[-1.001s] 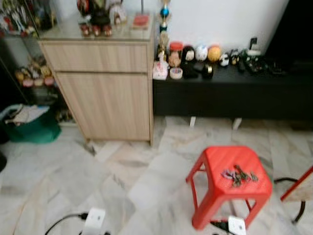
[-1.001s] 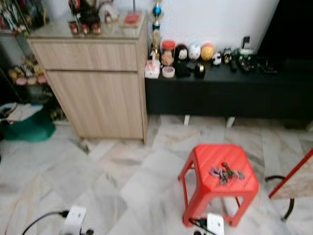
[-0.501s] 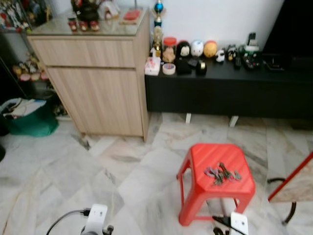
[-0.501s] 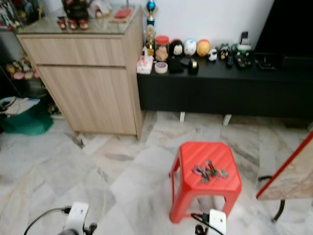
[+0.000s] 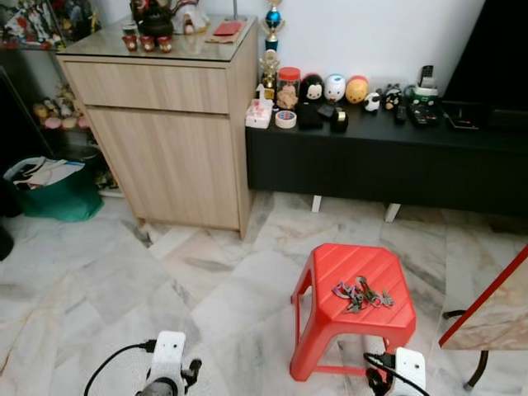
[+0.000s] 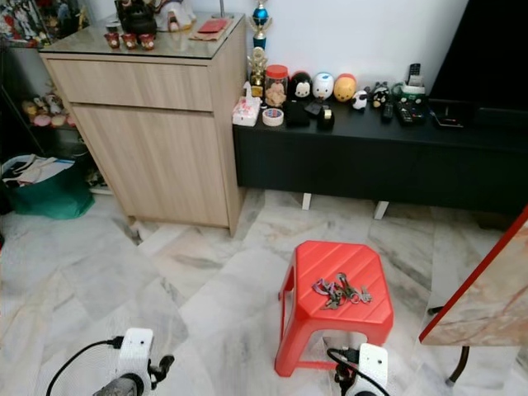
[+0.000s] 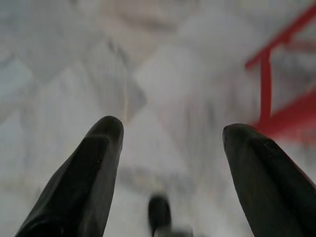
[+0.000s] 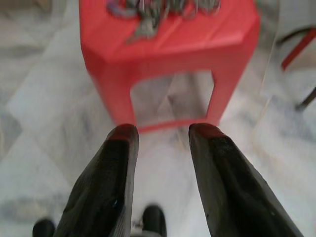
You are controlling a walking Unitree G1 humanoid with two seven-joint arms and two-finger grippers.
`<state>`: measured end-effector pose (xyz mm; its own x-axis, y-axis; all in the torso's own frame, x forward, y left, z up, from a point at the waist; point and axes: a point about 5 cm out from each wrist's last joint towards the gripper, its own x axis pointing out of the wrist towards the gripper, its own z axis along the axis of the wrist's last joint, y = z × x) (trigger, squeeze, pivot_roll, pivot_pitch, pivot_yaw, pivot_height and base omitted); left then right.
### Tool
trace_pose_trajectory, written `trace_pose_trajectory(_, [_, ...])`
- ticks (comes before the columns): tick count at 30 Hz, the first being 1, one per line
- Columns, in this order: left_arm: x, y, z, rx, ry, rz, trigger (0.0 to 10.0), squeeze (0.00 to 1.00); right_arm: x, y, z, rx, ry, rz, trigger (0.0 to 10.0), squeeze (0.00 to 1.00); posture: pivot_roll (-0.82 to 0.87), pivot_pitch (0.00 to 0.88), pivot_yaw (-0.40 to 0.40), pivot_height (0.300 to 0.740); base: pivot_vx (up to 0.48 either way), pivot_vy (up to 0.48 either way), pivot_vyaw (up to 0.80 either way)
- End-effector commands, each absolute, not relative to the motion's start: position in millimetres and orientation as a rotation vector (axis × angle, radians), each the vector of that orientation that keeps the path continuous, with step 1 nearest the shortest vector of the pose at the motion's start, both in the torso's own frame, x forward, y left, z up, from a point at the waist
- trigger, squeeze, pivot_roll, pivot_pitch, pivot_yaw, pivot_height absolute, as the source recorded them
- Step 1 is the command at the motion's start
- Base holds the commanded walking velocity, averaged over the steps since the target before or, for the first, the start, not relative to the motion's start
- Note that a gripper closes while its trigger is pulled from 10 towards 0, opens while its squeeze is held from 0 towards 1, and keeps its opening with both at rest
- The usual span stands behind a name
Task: Hang keys on a hook
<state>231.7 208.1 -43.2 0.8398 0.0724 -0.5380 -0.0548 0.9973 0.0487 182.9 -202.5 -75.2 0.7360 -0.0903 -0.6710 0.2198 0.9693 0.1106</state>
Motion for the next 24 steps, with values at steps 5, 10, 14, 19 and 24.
trace_pose_trajectory(5, [286,199,20,0.078,0.183,-0.040,10.0,0.00,185,-208,-68,0.206,0.596,-0.208,10.0,0.00,0.02,0.000,-0.038,0.737,0.000,0.000,0.00])
trace_pose_trajectory(10, [285,195,31,0.069,0.073,-0.072,10.0,0.00,235,-205,-30,0.176,0.350,-0.137,10.0,0.00,0.07,0.000,-0.067,0.737,0.000,0.000,0.00])
trace_pose_trajectory(14, [275,196,33,0.060,0.026,-0.072,10.0,0.00,298,-194,47,0.107,-0.007,-0.090,10.0,0.00,0.06,0.000,-0.056,0.737,0.000,0.000,0.00])
trace_pose_trajectory(19, [259,192,37,0.073,-0.011,-0.117,10.0,0.00,294,-193,57,0.104,-0.085,-0.064,10.0,0.00,0.07,0.000,-0.063,0.737,0.000,0.000,0.00])
trace_pose_trajectory(24, [258,194,46,0.069,-0.046,-0.108,10.0,0.00,282,-196,53,0.081,-0.066,-0.109,10.0,0.00,0.04,0.000,-0.057,0.737,0.000,0.000,0.00])
